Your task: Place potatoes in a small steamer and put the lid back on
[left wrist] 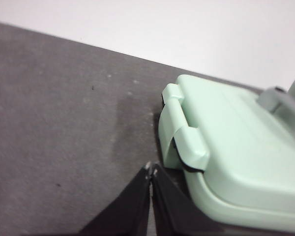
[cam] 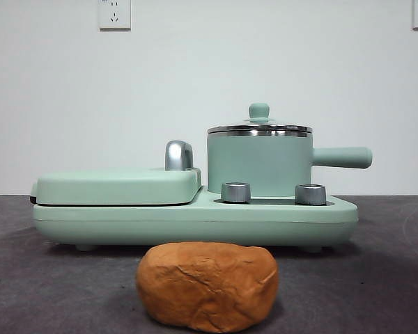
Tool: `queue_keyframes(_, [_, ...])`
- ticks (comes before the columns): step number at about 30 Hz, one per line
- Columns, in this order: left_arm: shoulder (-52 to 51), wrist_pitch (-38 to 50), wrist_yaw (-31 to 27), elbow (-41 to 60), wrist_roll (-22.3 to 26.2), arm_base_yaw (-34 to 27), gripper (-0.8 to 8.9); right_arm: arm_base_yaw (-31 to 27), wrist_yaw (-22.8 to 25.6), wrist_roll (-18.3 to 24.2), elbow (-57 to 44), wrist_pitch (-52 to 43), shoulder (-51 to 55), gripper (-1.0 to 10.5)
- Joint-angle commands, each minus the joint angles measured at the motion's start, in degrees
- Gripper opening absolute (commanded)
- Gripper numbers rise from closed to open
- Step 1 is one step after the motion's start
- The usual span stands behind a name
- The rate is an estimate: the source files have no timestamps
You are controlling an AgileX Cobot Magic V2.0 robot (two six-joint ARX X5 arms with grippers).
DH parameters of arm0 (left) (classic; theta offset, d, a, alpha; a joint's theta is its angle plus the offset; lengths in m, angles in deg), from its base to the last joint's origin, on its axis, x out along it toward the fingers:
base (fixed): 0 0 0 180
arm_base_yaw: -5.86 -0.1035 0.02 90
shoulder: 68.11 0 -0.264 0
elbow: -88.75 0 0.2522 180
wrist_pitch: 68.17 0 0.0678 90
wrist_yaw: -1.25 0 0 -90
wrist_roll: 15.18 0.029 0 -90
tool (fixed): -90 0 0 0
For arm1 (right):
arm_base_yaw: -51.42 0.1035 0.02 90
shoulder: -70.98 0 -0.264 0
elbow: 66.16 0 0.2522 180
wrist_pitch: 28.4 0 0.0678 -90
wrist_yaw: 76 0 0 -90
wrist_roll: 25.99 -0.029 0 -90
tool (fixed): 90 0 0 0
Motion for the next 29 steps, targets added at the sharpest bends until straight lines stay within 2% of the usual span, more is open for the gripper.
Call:
queue_keyframes(1, [-0.09, 1.75, -0.07, 1.03, -7.67, 0.04, 0.06, 0.02, -0.61, -3.1, -0.2, -2.51, 0.09, 0.2])
queue_keyframes(6, [-0.09, 7.13, -0.07, 1.03, -8.07, 0.04, 0.06, 0.02, -0.7, -5.73, -0.2, -7.39, 0.09, 0.2])
queue_keyframes(11, [-0.09, 14.47, -0.07, 0.94, -8.11, 0.04, 0.06, 0.02, 0.02, -11.91, -0.17, -13.05, 0.07, 0.1])
queue_keyframes(15, [0.04, 17.25, -0.15, -1.11, -8.09, 0.04, 0.07, 0.02, 2.6, -16.41, 0.35, -15.91, 0.09, 0.1])
queue_keyframes(18, [1.14, 15.08, -0.2, -4.44, -8.11, 0.02, 0.08, 0.02, 2.8, -20.92, 2.99, -12.94, 0.02, 0.1])
queue_keyframes(20, [2.97, 11.45, -0.2, -7.8, -8.09, 0.02, 0.09, 0.02, 2.78, -22.14, 5.9, -8.13, -0.44, 0.1])
queue_keyframes(25, [11.61, 2.62, 0.26, -18.51, -7.8, 0.04, 0.09, 0.02, 1.79, -22.45, 14.86, 3.56, -4.46, 0.1])
queue_keyframes(29, [20.44, -1.11, 4.76, -26.99, -4.46, 0.04, 0.09, 0.02, -2.25, -22.21, 21.07, 7.41, -10.03, 0.1])
